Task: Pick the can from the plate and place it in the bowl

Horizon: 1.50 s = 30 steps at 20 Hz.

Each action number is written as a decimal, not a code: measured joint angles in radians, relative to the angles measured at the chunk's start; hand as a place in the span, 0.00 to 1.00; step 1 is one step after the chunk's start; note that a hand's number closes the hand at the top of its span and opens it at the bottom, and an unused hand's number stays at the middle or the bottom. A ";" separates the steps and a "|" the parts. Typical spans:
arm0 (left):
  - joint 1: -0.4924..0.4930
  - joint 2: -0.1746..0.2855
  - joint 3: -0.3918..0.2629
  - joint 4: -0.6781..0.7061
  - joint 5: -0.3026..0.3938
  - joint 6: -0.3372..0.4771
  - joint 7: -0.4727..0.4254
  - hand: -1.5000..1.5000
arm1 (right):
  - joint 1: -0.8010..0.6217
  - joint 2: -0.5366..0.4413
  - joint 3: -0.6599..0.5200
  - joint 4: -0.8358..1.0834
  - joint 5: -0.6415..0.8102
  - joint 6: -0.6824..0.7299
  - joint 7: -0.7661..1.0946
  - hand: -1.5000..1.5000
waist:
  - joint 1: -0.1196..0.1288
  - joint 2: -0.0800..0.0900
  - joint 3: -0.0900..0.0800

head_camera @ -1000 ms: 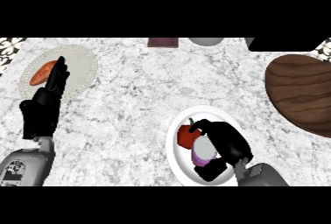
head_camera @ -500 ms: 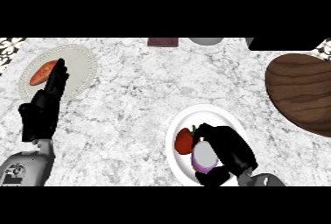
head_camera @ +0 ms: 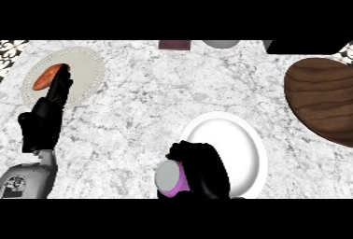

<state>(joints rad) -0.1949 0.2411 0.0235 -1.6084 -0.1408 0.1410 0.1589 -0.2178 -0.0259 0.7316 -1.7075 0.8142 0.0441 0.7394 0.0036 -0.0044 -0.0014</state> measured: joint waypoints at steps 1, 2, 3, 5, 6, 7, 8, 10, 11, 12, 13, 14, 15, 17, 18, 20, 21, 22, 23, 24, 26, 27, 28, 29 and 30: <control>0.005 0.006 0.008 -0.001 0.006 -0.007 -0.004 0.50 | -0.007 0.006 0.008 -0.025 0.008 -0.033 0.025 1.00 | 0.000 0.000 0.000; 0.002 0.003 0.008 0.002 0.004 -0.003 -0.003 0.50 | -0.018 0.010 0.019 -0.056 0.018 -0.058 0.056 1.00 | -0.002 0.000 0.000; 0.000 -0.005 0.003 0.011 -0.005 0.005 -0.006 0.50 | -0.014 0.013 0.026 -0.081 0.036 -0.087 0.074 1.00 | -0.004 0.000 0.001; -0.015 -0.006 0.006 0.016 -0.009 0.009 0.002 0.50 | -0.030 0.018 0.019 -0.140 0.071 -0.126 0.119 1.00 | -0.008 0.000 0.001; -0.016 -0.003 0.010 0.016 -0.005 0.005 0.004 0.50 | -0.032 0.020 0.009 -0.173 0.099 -0.129 0.144 1.00 | -0.010 0.000 0.001; -0.012 -0.004 0.011 0.014 -0.002 0.001 0.001 0.50 | -0.027 0.021 0.015 -0.201 0.130 -0.143 0.169 1.00 | -0.011 -0.001 0.001; -0.012 -0.001 0.012 0.007 -0.001 -0.003 0.011 0.50 | -0.028 0.022 0.006 -0.234 0.155 -0.138 0.196 1.00 | -0.011 -0.001 0.001; -0.009 -0.004 0.010 0.003 -0.006 -0.001 0.010 0.50 | -0.025 0.006 -0.030 -0.273 0.201 -0.129 0.220 1.00 | -0.012 0.000 0.001; -0.003 -0.005 0.011 0.003 -0.005 -0.004 0.004 0.50 | -0.029 0.003 -0.050 -0.288 0.221 -0.123 0.230 1.00 | -0.011 0.000 0.001; -0.008 0.001 0.017 0.005 -0.002 -0.009 0.006 0.50 | -0.048 0.004 -0.085 -0.296 0.232 -0.115 0.236 1.00 | -0.010 0.001 0.001; 0.006 -0.005 0.013 0.000 -0.003 -0.009 -0.002 0.50 | -0.052 -0.003 -0.118 -0.306 0.231 -0.110 0.237 1.00 | -0.009 0.001 0.001; 0.003 -0.012 0.008 0.000 -0.011 -0.003 -0.002 0.50 | -0.041 -0.014 -0.140 -0.321 0.232 -0.110 0.234 1.00 | -0.009 0.002 0.001; -0.002 -0.012 0.009 -0.002 -0.012 -0.005 0.007 0.50 | -0.032 -0.021 -0.167 -0.309 0.234 -0.131 0.216 1.00 | -0.008 0.002 0.001; -0.008 -0.004 0.015 -0.018 -0.007 -0.015 0.029 0.50 | -0.043 -0.044 -0.250 -0.324 0.201 -0.130 0.196 1.00 | -0.006 0.003 0.002; -0.015 -0.005 0.015 -0.012 -0.009 -0.016 0.031 0.50 | -0.046 -0.053 -0.290 -0.329 0.185 -0.130 0.188 1.00 | -0.006 0.004 0.002; -0.017 -0.001 0.024 -0.007 -0.004 -0.023 0.023 0.50 | -0.052 -0.076 -0.376 -0.296 0.145 -0.160 0.136 1.00 | -0.005 0.005 0.002; -0.017 0.001 0.025 -0.008 -0.006 -0.026 0.025 0.50 | -0.046 -0.089 -0.417 -0.293 0.121 -0.175 0.111 1.00 | -0.005 0.005 0.002; -0.010 -0.003 0.023 -0.008 -0.011 -0.022 0.019 0.50 | -0.046 -0.107 -0.463 -0.274 0.094 -0.191 0.077 1.00 | -0.004 0.005 0.002; -0.001 -0.006 0.022 -0.012 -0.008 -0.025 0.012 0.50 | -0.050 -0.125 -0.511 -0.256 0.061 -0.204 0.044 1.00 | -0.003 0.006 0.002; -0.013 -0.006 0.029 0.002 -0.008 -0.024 0.010 0.50 | -0.042 -0.138 -0.545 -0.239 0.038 -0.222 0.005 1.00 | -0.004 0.006 0.002; -0.004 -0.008 0.029 -0.007 -0.011 -0.025 0.009 0.50 | -0.039 -0.178 -0.629 -0.195 -0.014 -0.245 -0.066 1.00 | -0.003 0.006 0.002; -0.006 -0.019 0.019 -0.003 -0.022 -0.015 0.006 0.50 | -0.045 -0.198 -0.675 -0.175 -0.055 -0.250 -0.103 1.00 | -0.003 0.007 0.002; -0.006 -0.022 0.014 -0.008 -0.029 -0.012 0.007 0.50 | -0.060 -0.211 -0.715 -0.135 -0.084 -0.263 -0.138 1.00 | -0.002 0.007 0.002; -0.019 -0.020 0.020 0.003 -0.026 -0.015 0.010 0.50 | -0.072 -0.225 -0.754 -0.095 -0.115 -0.277 -0.182 1.00 | -0.002 0.007 0.002; -0.020 -0.017 0.024 0.006 -0.023 -0.020 0.008 0.50 | -0.083 -0.247 -0.789 -0.057 -0.133 -0.285 -0.219 1.00 | -0.001 0.008 0.002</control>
<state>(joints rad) -0.2150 0.2238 0.0473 -1.6025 -0.1634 0.1212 0.1669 -0.3004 -0.2730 -0.0575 -1.7642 0.6814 -0.2410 0.5202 0.0029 0.0031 0.0010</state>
